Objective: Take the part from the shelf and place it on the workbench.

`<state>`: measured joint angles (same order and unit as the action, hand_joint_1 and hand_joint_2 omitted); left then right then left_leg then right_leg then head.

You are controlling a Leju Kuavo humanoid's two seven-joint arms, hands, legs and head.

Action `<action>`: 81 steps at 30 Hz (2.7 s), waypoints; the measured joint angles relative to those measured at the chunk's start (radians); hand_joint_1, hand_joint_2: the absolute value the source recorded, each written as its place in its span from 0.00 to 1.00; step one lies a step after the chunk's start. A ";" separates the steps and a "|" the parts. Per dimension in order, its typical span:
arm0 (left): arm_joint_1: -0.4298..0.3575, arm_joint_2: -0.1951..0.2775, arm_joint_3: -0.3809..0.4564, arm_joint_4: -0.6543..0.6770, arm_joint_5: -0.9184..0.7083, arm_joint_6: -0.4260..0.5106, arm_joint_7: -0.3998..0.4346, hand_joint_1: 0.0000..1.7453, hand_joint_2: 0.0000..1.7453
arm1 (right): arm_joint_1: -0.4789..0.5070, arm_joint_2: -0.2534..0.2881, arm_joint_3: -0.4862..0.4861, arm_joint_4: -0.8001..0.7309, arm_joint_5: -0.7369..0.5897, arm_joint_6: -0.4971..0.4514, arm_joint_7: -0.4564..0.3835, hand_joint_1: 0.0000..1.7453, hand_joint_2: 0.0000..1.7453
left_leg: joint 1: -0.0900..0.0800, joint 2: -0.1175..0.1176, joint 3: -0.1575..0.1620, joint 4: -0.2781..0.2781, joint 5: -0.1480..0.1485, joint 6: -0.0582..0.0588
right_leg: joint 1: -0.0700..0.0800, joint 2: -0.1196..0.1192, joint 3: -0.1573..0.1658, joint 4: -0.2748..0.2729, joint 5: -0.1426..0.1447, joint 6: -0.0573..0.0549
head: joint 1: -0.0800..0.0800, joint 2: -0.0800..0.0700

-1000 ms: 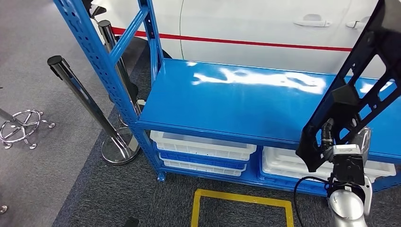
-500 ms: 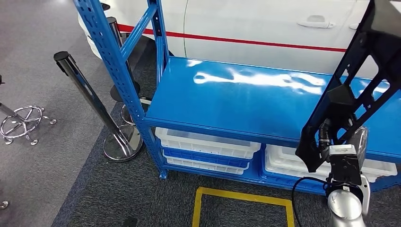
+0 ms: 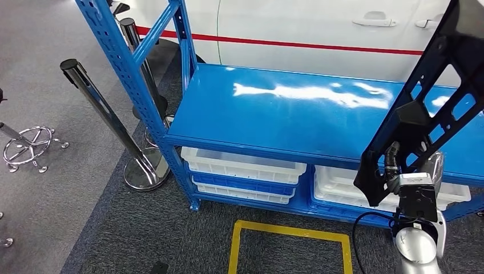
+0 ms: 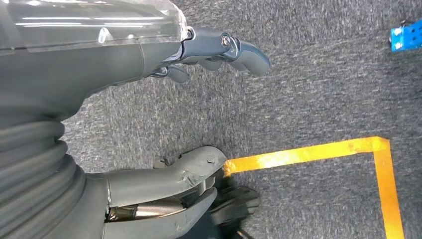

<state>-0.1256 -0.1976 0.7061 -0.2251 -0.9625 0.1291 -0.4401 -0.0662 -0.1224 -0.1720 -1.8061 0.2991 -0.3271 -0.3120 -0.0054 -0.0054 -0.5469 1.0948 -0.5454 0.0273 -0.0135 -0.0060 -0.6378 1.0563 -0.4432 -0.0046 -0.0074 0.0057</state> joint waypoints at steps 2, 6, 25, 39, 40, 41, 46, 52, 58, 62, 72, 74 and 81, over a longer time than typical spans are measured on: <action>-0.002 0.000 0.000 0.000 0.000 0.001 0.000 0.00 1.00 | 0.000 0.000 0.000 0.000 -0.002 -0.001 0.000 1.00 1.00 | -0.009 0.000 0.035 -0.070 0.016 0.007 | -0.002 -0.001 -0.003 -0.001 0.009 0.011 | 0.000 0.000; 0.000 -0.001 0.000 0.000 0.000 0.001 0.002 0.00 1.00 | 0.000 0.002 0.002 0.000 -0.005 -0.002 0.000 1.00 1.00 | -0.010 0.004 0.031 -0.102 0.055 0.025 | -0.008 0.001 -0.015 0.010 -0.003 0.036 | 0.001 0.000; 0.000 -0.002 0.000 0.000 0.006 0.005 0.002 0.00 1.00 | -0.005 0.004 0.006 -0.001 -0.007 -0.001 0.000 1.00 1.00 | 0.003 0.005 -0.153 0.172 -0.048 -0.022 | -0.007 0.003 0.051 -0.006 -0.044 -0.010 | 0.001 0.000; -0.001 -0.001 0.001 0.000 0.009 -0.001 0.000 0.00 1.00 | -0.005 0.005 0.009 -0.005 -0.007 -0.002 0.001 1.00 1.00 | -0.007 0.009 0.024 -0.115 0.072 0.034 | -0.009 0.006 -0.028 0.108 -0.095 0.033 | 0.002 0.000; -0.001 -0.001 0.001 0.000 0.010 -0.002 0.000 0.00 1.00 | -0.004 0.005 0.010 -0.005 -0.007 -0.002 0.001 1.00 1.00 | -0.007 0.010 0.020 -0.113 0.073 0.036 | -0.009 0.006 -0.054 0.171 -0.125 0.036 | 0.002 0.000; 0.000 -0.001 0.001 0.000 0.010 -0.002 0.000 0.00 1.00 | -0.003 0.005 0.010 -0.004 -0.007 -0.002 0.001 1.00 1.00 | -0.006 0.010 0.016 -0.110 0.073 0.036 | -0.010 0.006 -0.074 0.219 -0.140 0.040 | 0.002 0.000; 0.000 -0.001 0.001 0.000 0.009 -0.003 0.001 0.00 1.00 | -0.004 0.005 0.012 -0.003 -0.007 -0.002 0.002 1.00 1.00 | -0.003 0.008 -0.004 -0.071 0.059 0.020 | -0.021 0.004 0.020 0.056 -0.047 0.050 | 0.001 0.000; 0.000 -0.001 0.002 0.000 0.009 -0.003 0.002 0.00 1.00 | -0.008 0.006 0.014 -0.003 -0.007 -0.001 0.003 1.00 1.00 | -0.002 0.007 -0.032 -0.027 0.031 -0.011 | -0.015 0.006 0.026 0.011 -0.032 0.014 | 0.001 0.000; 0.001 -0.001 0.002 0.000 0.009 -0.003 0.004 0.00 1.00 | -0.014 0.006 0.014 -0.003 -0.007 0.000 0.003 1.00 1.00 | 0.008 0.007 -0.113 0.200 -0.084 -0.021 | -0.006 0.001 0.003 0.009 -0.013 -0.006 | 0.000 0.000; -0.004 -0.001 0.002 0.000 0.009 -0.002 0.007 0.00 1.00 | -0.017 0.006 0.014 -0.003 -0.007 0.000 0.003 1.00 1.00 | -0.002 0.005 0.020 -0.035 0.013 0.000 | -0.004 0.002 -0.007 0.008 0.003 0.003 | 0.001 0.000; -0.001 -0.002 0.002 0.000 0.008 0.000 0.011 0.00 1.00 | -0.010 0.007 0.017 -0.003 -0.007 0.000 0.003 1.00 1.00 | -0.011 0.009 -0.016 -0.096 0.089 0.033 | -0.009 0.007 -0.070 0.223 -0.152 0.039 | 0.001 0.000; 0.001 -0.002 0.002 0.000 0.008 0.000 0.011 0.00 1.00 | -0.007 0.007 0.017 -0.003 -0.006 0.000 0.004 1.00 1.00 | -0.010 0.010 -0.042 -0.080 0.096 0.031 | -0.012 0.006 -0.029 0.200 -0.121 0.044 | 0.001 0.000; 0.000 0.000 0.002 0.000 0.008 0.003 0.012 0.00 1.00 | -0.007 0.009 0.020 -0.005 -0.004 0.000 0.007 1.00 1.00 | -0.015 0.007 -0.092 -0.033 0.109 0.002 | -0.010 0.007 0.073 0.018 -0.084 0.015 | 0.001 0.000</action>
<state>-0.1252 -0.1980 0.7086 -0.2251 -0.9540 0.1319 -0.4280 -0.0734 -0.1135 -0.1517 -1.8110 0.2952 -0.3275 -0.3047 -0.0206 0.0012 -0.6391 1.0614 -0.4360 0.0297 -0.0232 0.0010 -0.5653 1.0744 -0.5275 0.0106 -0.0066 0.0057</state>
